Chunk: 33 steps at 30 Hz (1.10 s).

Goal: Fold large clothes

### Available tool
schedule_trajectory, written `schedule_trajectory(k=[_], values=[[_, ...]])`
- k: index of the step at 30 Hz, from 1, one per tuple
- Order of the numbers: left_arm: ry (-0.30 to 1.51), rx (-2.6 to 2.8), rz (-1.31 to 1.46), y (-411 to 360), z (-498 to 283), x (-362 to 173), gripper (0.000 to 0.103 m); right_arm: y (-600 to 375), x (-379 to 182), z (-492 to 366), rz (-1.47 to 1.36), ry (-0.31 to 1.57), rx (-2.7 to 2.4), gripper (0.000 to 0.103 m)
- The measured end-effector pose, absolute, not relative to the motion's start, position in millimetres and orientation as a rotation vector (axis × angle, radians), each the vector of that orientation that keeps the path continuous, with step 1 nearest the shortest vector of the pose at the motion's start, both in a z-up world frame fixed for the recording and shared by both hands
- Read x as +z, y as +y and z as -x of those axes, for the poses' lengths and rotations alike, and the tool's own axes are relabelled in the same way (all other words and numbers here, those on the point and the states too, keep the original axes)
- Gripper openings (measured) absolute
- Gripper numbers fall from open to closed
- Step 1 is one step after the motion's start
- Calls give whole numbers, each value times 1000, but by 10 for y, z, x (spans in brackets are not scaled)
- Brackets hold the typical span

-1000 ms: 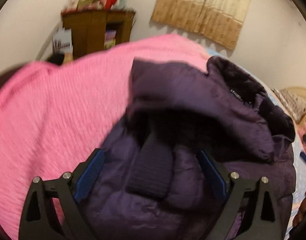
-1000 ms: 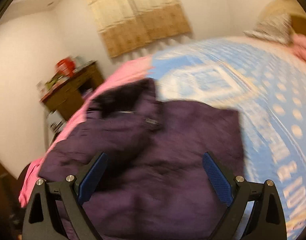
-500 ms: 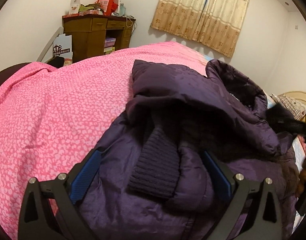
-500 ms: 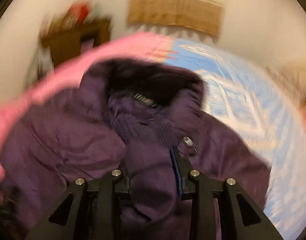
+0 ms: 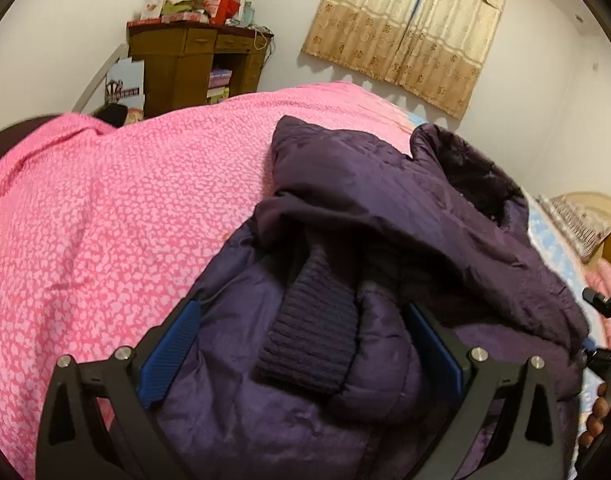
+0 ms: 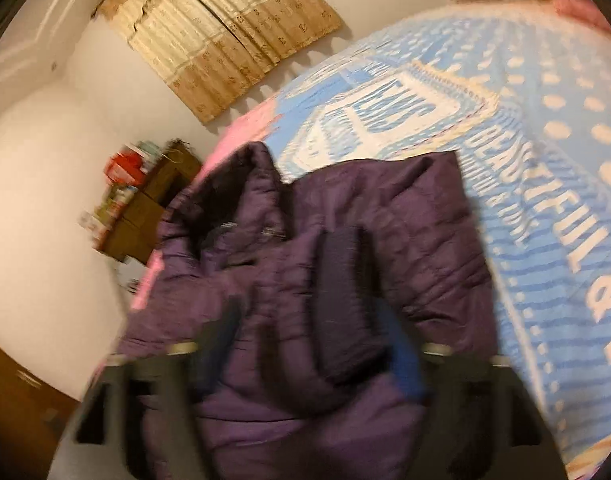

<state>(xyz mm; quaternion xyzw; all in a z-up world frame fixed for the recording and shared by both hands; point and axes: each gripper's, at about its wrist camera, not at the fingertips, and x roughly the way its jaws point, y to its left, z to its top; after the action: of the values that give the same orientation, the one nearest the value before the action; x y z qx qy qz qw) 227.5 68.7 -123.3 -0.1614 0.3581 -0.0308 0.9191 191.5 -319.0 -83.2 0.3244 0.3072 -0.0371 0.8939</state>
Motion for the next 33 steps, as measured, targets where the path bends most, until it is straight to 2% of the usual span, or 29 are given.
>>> schedule_trajectory(k=[4,5,6,7,9,12,14,17,19,21,25,28,33], values=[[743,-59,400,817,-2285,-1167,103,-2965,-867,-2098,-595,710,-44,92],[751,-43,399,823,-2324,-1160,103,-2832,-893,-2171,-503,752,-41,87],[756,-20,398,829,-2362,-1147,103,-2720,-899,-2229,-415,776,-46,56],[759,3,399,848,-2406,-1139,103,-2588,-903,-2273,-315,806,-69,39],[780,104,394,939,-2494,-1172,99,-2439,-867,-2292,-213,806,-80,36],[799,128,444,1093,-2534,-1237,95,-2467,-722,-2142,-142,718,-168,36],[811,168,376,1084,-2520,-1190,91,-2597,-740,-2119,-140,719,-213,36],[785,178,364,1100,-2476,-1089,91,-2741,-1032,-2121,-163,791,-202,42],[735,163,368,1074,-2468,-905,91,-2697,-1032,-2079,-128,753,-200,51],[688,153,318,978,-2498,-722,91,-2635,-999,-2101,-98,774,-201,56],[618,74,214,731,-2699,-382,93,-2727,-750,-1908,-150,693,-254,61],[645,51,174,630,-2962,-322,93,-2834,-440,-1769,-199,576,-288,63],[651,-55,136,448,-3310,-149,95,-2901,-90,-2103,-236,572,-188,64]])
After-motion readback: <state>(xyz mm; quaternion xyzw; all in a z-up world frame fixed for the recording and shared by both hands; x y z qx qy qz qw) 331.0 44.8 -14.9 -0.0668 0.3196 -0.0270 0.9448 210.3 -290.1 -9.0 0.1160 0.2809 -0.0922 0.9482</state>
